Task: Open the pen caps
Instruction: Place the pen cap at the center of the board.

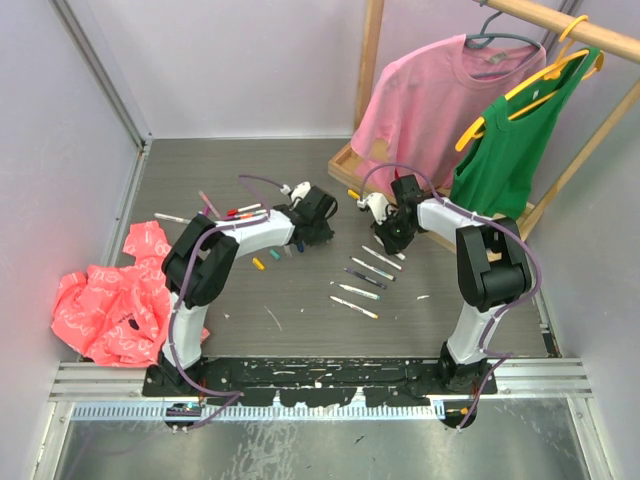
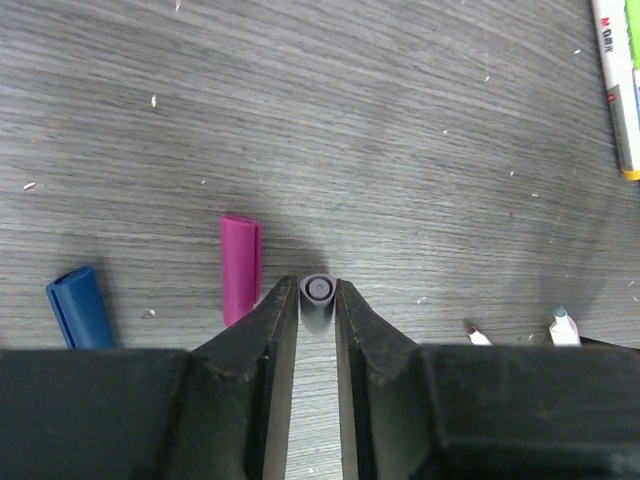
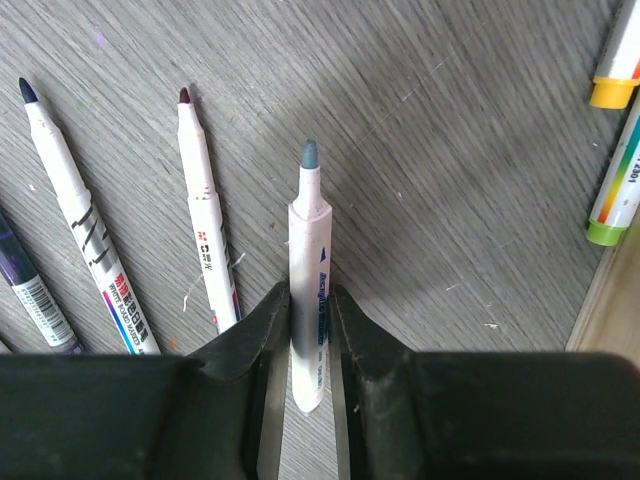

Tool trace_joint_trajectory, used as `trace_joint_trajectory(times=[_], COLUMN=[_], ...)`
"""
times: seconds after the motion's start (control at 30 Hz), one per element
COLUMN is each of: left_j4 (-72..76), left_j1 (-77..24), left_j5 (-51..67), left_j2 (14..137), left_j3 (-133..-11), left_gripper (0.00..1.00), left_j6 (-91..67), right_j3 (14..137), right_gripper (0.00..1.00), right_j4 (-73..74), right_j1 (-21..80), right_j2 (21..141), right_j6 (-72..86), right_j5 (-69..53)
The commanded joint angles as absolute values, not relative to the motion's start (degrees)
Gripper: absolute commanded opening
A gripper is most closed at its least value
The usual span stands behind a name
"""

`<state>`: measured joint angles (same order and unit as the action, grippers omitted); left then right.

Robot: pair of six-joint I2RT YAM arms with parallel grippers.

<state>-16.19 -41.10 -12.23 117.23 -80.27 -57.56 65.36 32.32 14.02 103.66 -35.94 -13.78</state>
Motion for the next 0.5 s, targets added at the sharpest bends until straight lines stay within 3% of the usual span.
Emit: trace_joint_trajectory(times=[0.0,0.47], left_j4=[-16.01,-14.71], left_j1=[-40.55,-40.41], left_j5=[-13.35,-10.45], left_j2=[117.16,111.76], left_j3=[-82.84,-80.91], left_gripper=[0.25,0.30], left_j6=[-56.70,-55.00], right_j3=[67.63,67.71], right_gripper=[0.27,0.35], right_j4=[32.08,32.61], right_j1=[14.05,14.06], right_j2=[103.86,100.04], right_j6=[-36.43,-35.61], right_j5=[-13.32,-15.24])
